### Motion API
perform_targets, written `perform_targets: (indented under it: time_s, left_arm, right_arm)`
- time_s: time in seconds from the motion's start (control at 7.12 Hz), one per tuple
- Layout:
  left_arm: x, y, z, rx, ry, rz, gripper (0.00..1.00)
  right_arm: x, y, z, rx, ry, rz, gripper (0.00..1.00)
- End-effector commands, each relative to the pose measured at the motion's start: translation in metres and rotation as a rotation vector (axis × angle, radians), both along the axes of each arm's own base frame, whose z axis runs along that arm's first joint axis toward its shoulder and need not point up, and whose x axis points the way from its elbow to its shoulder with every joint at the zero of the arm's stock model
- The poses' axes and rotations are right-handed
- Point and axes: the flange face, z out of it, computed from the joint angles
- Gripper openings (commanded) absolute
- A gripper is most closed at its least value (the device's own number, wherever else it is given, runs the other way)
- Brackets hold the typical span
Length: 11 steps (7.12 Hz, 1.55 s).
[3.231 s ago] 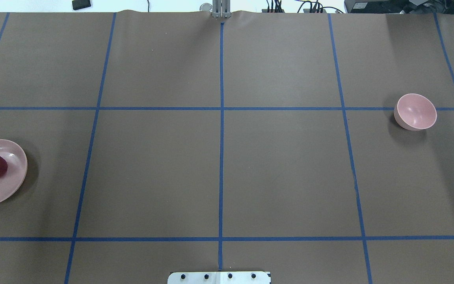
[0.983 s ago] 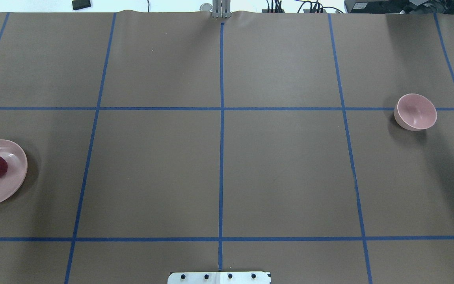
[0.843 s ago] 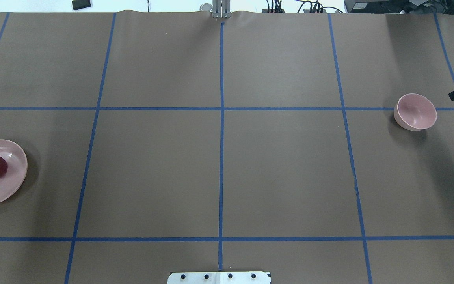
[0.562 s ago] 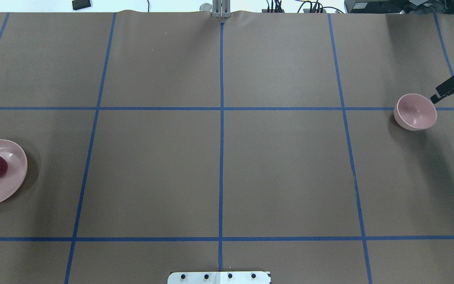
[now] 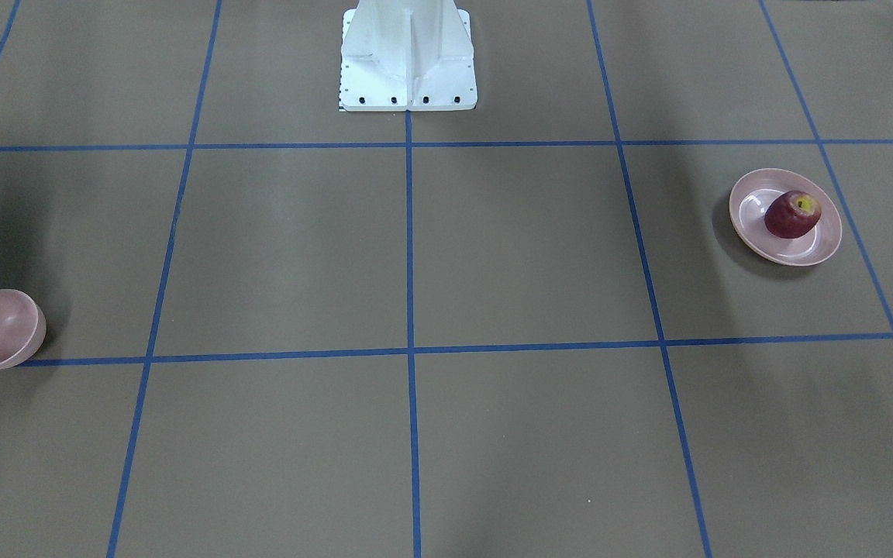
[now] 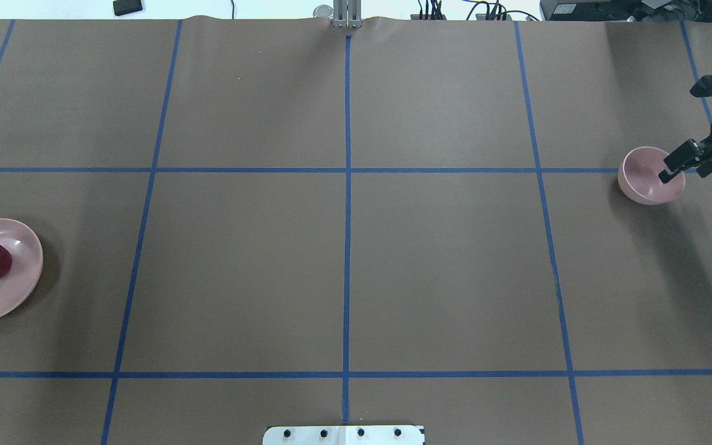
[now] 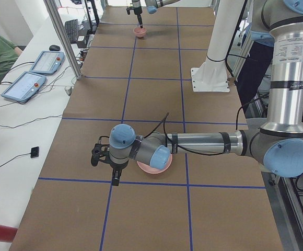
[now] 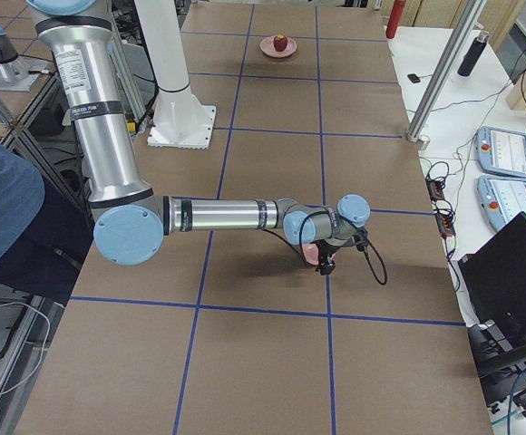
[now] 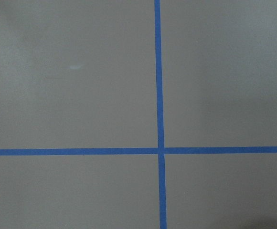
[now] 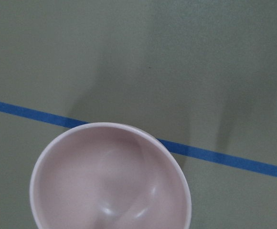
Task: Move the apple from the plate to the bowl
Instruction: 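Reach the right gripper down to the pink bowl's rim and grasp it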
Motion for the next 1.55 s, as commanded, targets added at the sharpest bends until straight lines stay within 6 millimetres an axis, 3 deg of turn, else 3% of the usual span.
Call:
perform_targets:
  time_s: [0.0, 0.14, 0.28, 0.56, 0.84, 1.12, 1.4]
  left_arm:
    - [0.000, 0.000, -0.002, 0.004, 0.001, 0.000, 0.99]
    - [0.000, 0.000, -0.002, 0.004, 0.001, 0.000, 0.99]
    - [0.000, 0.000, -0.001, 0.002, 0.002, 0.001, 0.99]
    - [0.000, 0.000, -0.002, 0.005, 0.004, 0.001, 0.99]
    - [0.004, 0.003, -0.005, 0.000, 0.061, 0.022, 0.99]
    - [0.010, -0.009, -0.014, -0.035, 0.067, -0.017, 0.99]
    - [0.055, -0.014, -0.029, -0.095, 0.092, -0.011, 0.99]
  right_arm:
    - [-0.001, 0.001, 0.009, -0.004, 0.025, -0.001, 0.61]
    - [0.000, 0.000, 0.009, 0.001, 0.035, 0.001, 0.09]
    - [0.000, 0.000, 0.012, -0.004, 0.037, 0.001, 0.00]
    - [0.000, 0.000, 0.011, -0.003, 0.040, 0.002, 0.00]
    - [0.007, -0.016, -0.020, -0.018, -0.023, 0.050, 0.00]
    - [0.009, -0.037, -0.088, -0.039, -0.125, 0.119, 0.00]
    - [-0.010, -0.042, -0.157, -0.091, -0.150, 0.202, 0.00]
